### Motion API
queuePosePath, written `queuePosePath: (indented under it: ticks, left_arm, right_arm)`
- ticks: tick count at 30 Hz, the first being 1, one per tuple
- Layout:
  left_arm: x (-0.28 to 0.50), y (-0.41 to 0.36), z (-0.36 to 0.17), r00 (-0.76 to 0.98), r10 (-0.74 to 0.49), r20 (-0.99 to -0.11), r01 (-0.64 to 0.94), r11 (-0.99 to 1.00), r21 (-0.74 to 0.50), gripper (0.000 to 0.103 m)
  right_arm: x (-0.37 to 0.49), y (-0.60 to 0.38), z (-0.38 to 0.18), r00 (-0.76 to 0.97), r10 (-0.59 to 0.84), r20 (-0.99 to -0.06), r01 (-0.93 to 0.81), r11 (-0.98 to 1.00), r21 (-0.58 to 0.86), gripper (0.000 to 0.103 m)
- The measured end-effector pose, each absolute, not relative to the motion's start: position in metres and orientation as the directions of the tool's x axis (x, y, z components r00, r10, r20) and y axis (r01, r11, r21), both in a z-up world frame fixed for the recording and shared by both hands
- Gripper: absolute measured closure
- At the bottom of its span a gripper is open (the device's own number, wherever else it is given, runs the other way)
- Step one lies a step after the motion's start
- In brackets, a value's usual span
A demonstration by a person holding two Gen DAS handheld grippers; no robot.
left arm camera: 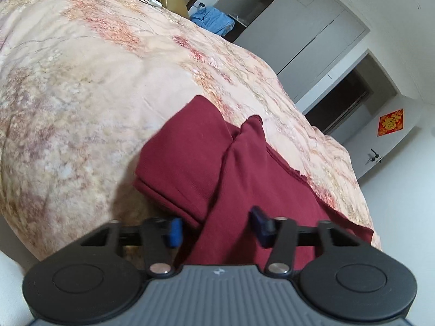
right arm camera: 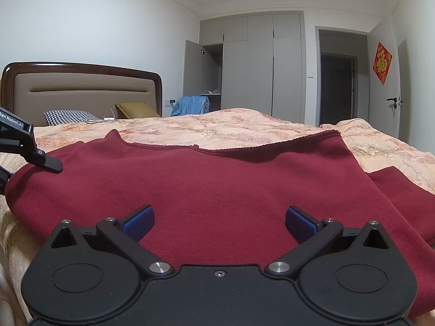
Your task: Fold small clothes
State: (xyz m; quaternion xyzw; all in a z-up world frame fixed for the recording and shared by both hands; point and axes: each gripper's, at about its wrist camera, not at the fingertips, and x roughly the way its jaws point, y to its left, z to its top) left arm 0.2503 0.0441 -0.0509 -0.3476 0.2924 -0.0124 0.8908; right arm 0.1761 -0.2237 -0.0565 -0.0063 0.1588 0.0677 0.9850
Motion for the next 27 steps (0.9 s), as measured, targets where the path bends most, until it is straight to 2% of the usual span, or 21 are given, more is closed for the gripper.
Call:
queuePosePath:
  ticks: [4, 6, 9, 10, 12, 15, 19, 22, 27]
  left_arm:
    - [0.254, 0.044, -0.049, 0.837, -0.232, -0.495, -0.155, 0.768, -0.621, 0.062]
    - [0.260, 0.043, -0.049, 0.830, -0.243, -0.501, -0.149, 0.770, -0.621, 0.053]
    - [0.264, 0.043, -0.050, 0.828, -0.252, -0.500, -0.147, 0.764, -0.629, 0.051]
    - [0.265, 0.042, -0.048, 0.828, -0.246, -0.503, -0.146, 0.773, -0.618, 0.052]
    - [0.265, 0.038, -0.045, 0.827, -0.217, -0.519, -0.157, 0.796, -0.584, 0.065]
    - [0.264, 0.030, -0.038, 0.829, -0.189, -0.526, -0.154, 0.828, -0.540, 0.077]
    - [0.264, 0.009, -0.015, 0.847, -0.144, -0.512, -0.112, 0.893, -0.436, 0.082]
    - [0.266, -0.019, 0.012, 0.869, -0.157, -0.469, -0.023, 0.935, -0.355, 0.084]
    - [0.274, -0.092, 0.062, 0.887, -0.257, -0.383, 0.173, 0.955, -0.241, 0.085]
  right_arm:
    - [0.176, -0.224, -0.057, 0.941, 0.131, -0.313, -0.135, 0.991, 0.009, 0.000]
    - [0.176, -0.224, -0.057, 0.941, 0.132, -0.313, -0.135, 0.991, 0.010, 0.000]
    - [0.176, -0.224, -0.057, 0.941, 0.132, -0.312, -0.135, 0.991, 0.010, 0.000]
    - [0.176, -0.224, -0.057, 0.941, 0.132, -0.311, -0.135, 0.991, 0.011, 0.000]
    - [0.174, -0.224, -0.056, 0.943, 0.129, -0.307, -0.132, 0.991, 0.012, 0.000]
    - [0.175, -0.225, -0.056, 0.941, 0.131, -0.311, -0.132, 0.991, 0.016, 0.000]
    - [0.172, -0.233, -0.049, 0.934, 0.158, -0.320, -0.148, 0.987, 0.056, 0.000]
    - [0.160, -0.247, -0.040, 0.936, 0.158, -0.314, -0.141, 0.987, 0.074, 0.000]
    - [0.122, -0.279, -0.026, 0.950, 0.101, -0.295, -0.106, 0.994, 0.000, 0.000]
